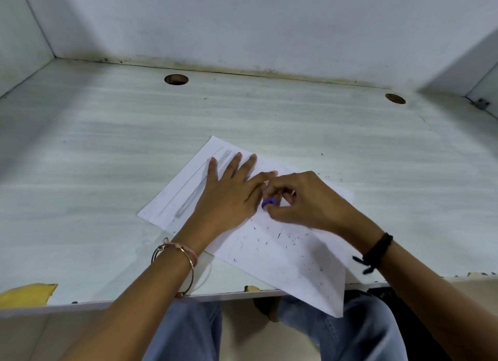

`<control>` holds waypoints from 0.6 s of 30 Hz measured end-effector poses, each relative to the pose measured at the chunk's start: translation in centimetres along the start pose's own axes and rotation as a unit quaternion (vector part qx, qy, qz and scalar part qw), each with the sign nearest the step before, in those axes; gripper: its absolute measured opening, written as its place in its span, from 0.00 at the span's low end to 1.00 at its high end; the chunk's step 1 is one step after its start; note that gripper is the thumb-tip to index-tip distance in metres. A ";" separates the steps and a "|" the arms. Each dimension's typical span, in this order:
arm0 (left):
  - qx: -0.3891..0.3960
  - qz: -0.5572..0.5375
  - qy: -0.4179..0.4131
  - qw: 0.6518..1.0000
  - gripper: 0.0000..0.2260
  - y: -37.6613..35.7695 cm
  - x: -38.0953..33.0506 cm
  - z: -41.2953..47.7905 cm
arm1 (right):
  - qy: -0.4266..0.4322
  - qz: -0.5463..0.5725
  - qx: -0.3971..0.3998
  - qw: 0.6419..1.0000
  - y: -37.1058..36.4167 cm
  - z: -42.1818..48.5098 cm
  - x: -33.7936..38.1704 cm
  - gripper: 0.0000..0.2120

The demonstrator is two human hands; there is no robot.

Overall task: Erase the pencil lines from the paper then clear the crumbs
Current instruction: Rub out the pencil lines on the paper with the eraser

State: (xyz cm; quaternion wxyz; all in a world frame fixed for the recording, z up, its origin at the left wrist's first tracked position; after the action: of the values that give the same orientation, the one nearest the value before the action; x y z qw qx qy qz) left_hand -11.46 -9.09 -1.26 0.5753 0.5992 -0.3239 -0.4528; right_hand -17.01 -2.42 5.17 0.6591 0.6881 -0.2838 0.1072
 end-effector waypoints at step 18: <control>-0.005 0.001 -0.001 1.000 0.21 0.0 0.0 0.0 | 0.015 -0.023 -0.001 1.000 -0.2 -0.1 0.4 0.02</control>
State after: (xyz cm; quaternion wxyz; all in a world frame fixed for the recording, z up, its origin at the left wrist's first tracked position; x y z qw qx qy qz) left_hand -11.48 -9.10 -1.25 0.5784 0.5953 -0.3231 -0.4546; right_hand -16.60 -2.47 5.24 0.6661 0.6922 -0.2583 0.1024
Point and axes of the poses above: each hand's wrist, its own z-axis towards the middle knuckle, its own y-axis out of the back of the hand, x = y × z, the point moved 10 cm from there along z, towards the middle knuckle, and after that the axes turned 14 degrees about -y, right-handed, at the moved point
